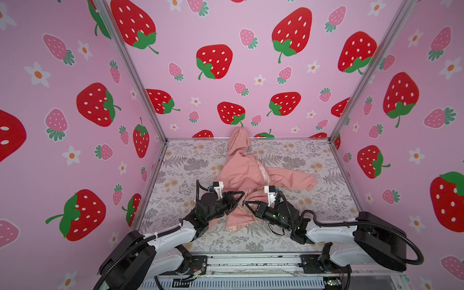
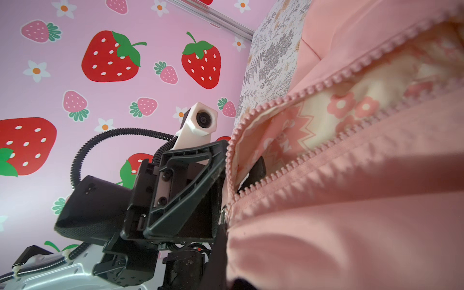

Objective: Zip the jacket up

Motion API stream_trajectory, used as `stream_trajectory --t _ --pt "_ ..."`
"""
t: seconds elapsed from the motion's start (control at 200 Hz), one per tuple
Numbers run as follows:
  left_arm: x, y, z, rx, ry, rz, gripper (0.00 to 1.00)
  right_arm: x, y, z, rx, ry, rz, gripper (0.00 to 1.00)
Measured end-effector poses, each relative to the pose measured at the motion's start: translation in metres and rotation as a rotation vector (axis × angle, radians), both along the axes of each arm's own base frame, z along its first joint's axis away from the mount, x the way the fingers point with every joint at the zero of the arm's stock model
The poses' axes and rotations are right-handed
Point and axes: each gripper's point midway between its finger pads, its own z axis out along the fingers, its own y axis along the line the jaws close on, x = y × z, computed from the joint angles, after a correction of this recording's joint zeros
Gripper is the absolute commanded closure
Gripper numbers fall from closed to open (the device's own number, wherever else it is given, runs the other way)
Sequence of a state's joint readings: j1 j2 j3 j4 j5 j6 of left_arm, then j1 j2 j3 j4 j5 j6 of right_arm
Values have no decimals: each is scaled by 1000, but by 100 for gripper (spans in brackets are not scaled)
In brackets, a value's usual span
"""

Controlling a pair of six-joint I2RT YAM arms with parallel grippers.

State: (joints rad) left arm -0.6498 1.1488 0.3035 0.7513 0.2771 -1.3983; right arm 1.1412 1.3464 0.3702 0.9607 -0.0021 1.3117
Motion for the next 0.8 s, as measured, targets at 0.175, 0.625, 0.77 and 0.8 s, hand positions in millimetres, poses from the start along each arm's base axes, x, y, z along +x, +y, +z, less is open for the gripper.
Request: stream_trajectory --t 0.175,0.625,0.77,0.8 --pt "-3 -5 6 -14 -29 -29 76 0 -2 3 0 -4 -5 100" --pt "0 -14 1 -38 -29 -51 100 1 -4 0 -11 1 -14 100" --pt "4 -17 0 -62 -24 -45 100 3 -4 2 -3 -1 -27 100" --pt "5 -17 0 -66 -22 -43 100 4 -4 2 -2 -1 -32 100"
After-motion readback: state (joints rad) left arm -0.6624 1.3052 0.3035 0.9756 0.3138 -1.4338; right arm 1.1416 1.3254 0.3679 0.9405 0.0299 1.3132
